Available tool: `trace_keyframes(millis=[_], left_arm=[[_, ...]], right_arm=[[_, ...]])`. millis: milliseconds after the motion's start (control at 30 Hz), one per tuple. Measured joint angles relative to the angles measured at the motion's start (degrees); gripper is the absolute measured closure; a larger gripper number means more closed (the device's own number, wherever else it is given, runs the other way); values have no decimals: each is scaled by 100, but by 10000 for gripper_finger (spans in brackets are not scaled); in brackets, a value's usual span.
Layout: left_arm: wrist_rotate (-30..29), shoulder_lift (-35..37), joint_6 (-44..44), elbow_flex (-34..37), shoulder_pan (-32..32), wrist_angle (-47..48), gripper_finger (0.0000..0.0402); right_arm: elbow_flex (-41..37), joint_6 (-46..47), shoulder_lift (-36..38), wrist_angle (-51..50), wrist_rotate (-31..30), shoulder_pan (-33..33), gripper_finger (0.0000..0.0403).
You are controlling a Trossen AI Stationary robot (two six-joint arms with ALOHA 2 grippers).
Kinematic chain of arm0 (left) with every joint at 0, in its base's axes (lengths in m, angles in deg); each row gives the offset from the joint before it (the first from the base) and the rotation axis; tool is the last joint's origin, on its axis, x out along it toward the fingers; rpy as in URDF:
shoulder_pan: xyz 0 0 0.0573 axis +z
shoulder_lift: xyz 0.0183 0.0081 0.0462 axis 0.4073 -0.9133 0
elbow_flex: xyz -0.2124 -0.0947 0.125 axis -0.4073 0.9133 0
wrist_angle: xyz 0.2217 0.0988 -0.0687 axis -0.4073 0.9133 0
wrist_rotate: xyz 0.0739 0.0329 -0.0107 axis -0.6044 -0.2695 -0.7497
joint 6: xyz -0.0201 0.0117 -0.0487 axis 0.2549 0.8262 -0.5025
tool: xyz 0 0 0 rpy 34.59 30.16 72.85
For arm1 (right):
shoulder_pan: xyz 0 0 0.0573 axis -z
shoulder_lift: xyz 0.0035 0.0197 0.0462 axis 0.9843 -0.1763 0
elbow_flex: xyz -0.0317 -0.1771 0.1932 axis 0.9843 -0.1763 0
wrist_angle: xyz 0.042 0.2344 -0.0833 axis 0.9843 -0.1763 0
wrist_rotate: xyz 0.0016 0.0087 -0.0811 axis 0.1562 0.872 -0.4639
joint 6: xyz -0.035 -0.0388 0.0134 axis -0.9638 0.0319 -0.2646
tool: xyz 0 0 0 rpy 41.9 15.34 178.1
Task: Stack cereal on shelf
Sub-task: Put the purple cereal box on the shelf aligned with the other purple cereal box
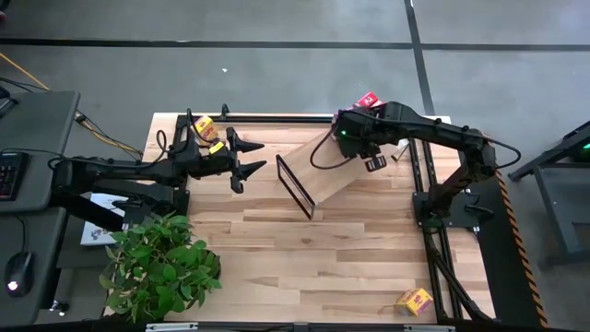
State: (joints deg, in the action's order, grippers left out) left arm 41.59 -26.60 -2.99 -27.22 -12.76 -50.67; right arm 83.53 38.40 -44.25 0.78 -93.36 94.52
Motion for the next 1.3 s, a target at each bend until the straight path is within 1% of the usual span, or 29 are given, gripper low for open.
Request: trace_keyframes(millis=[267, 600, 733, 833, 967, 1200, 1300], left_arm=[[0, 0, 0, 0, 2, 0, 177], [0, 0, 0, 0, 2, 0, 177], [0, 0, 0, 0, 1, 0, 177], [0, 0, -2, 0, 1, 0, 177], [0, 0, -2, 0, 0, 2, 177], [0, 0, -2, 0, 2, 2, 177], [0, 0, -2, 0, 2, 2, 177]], right_arm=[[0, 251, 0, 68, -32, 7, 254], [0, 251, 0, 156, -43, 7, 254], [0, 202, 0, 32, -45, 19, 254], [0, 230, 2, -15, 15, 106, 254], [0, 246, 2, 58, 246, 239, 254], [0, 223, 4, 153, 337, 337, 253], [0, 204, 4, 151, 345, 335, 247]])
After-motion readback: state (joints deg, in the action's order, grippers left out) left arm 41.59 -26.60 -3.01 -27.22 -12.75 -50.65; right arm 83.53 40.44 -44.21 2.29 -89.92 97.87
